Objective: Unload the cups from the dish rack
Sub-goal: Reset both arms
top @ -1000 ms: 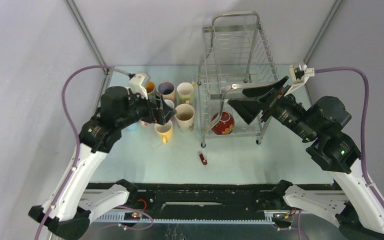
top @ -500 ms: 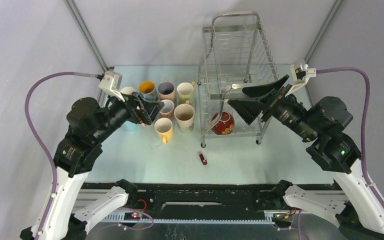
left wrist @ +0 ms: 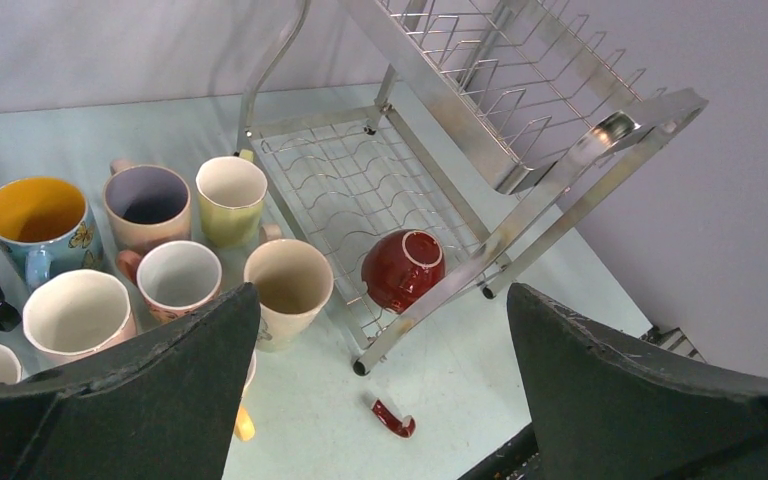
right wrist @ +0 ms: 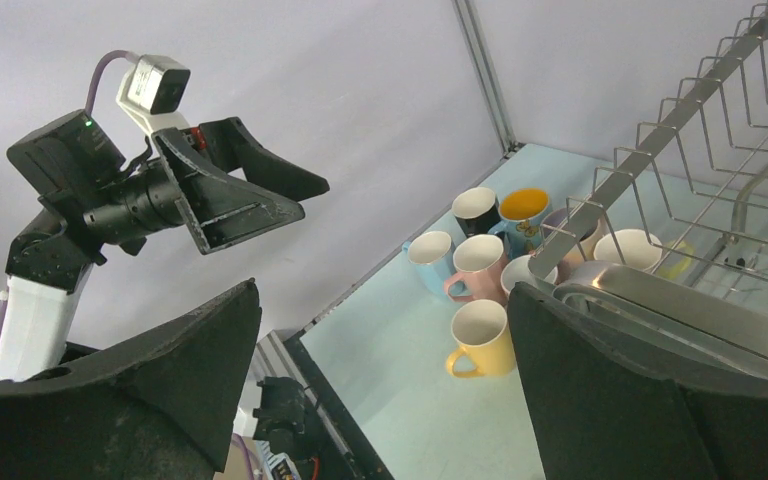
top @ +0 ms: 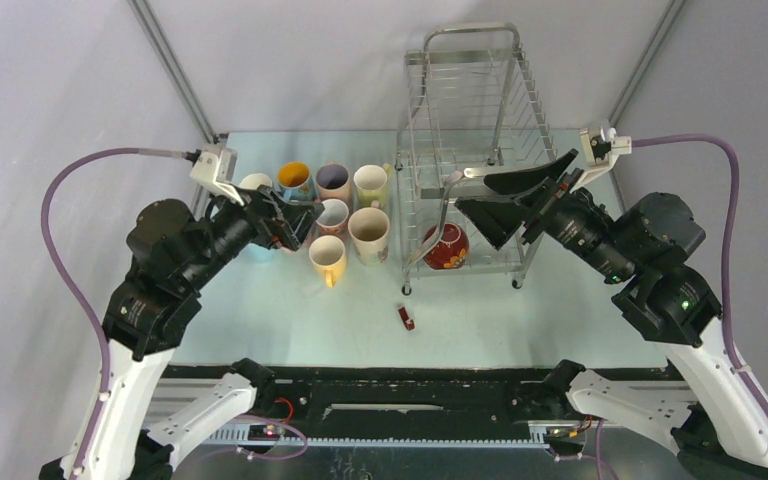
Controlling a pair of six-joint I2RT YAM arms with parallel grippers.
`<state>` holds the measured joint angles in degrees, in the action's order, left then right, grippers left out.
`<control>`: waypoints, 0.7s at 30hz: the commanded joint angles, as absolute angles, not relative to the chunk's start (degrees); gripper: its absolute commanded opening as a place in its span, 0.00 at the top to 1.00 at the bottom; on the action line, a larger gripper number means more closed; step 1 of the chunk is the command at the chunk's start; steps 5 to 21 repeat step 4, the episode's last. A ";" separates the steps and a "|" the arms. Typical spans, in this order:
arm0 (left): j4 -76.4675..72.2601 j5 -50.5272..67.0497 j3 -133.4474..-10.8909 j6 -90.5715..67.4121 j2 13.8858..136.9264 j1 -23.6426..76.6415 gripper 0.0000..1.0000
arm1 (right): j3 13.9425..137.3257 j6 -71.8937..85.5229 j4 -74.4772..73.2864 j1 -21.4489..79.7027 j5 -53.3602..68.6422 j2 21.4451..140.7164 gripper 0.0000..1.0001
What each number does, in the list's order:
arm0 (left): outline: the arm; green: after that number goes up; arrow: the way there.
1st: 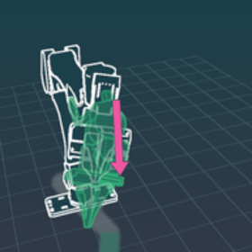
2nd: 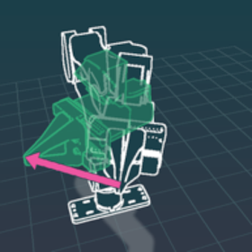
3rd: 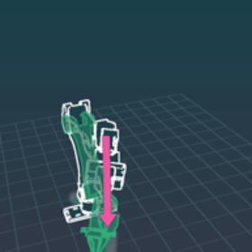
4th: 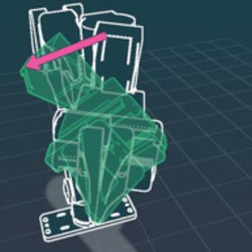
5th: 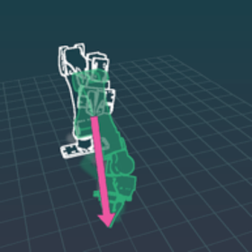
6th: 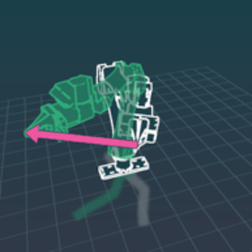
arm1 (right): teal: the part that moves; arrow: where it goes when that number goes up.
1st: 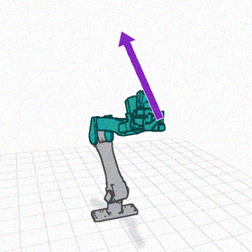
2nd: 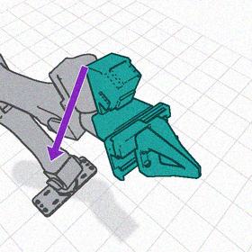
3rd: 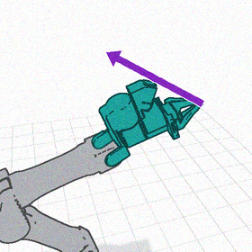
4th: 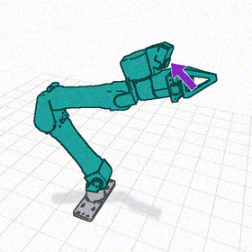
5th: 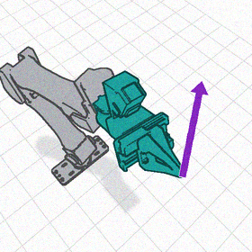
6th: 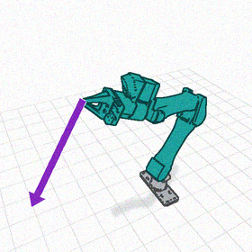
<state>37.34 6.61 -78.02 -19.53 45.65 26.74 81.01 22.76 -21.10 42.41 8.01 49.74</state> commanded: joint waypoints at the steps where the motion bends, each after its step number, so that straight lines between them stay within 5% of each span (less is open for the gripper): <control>1: 34.82 7.07 -79.08 -20.35 45.87 27.00 0.00 | 80.53 21.36 -19.61 42.88 8.18 49.50 0.00; 21: 34.68 7.67 -78.71 -20.47 45.80 26.98 0.00 | 80.25 21.38 -19.64 42.89 8.02 49.31 0.00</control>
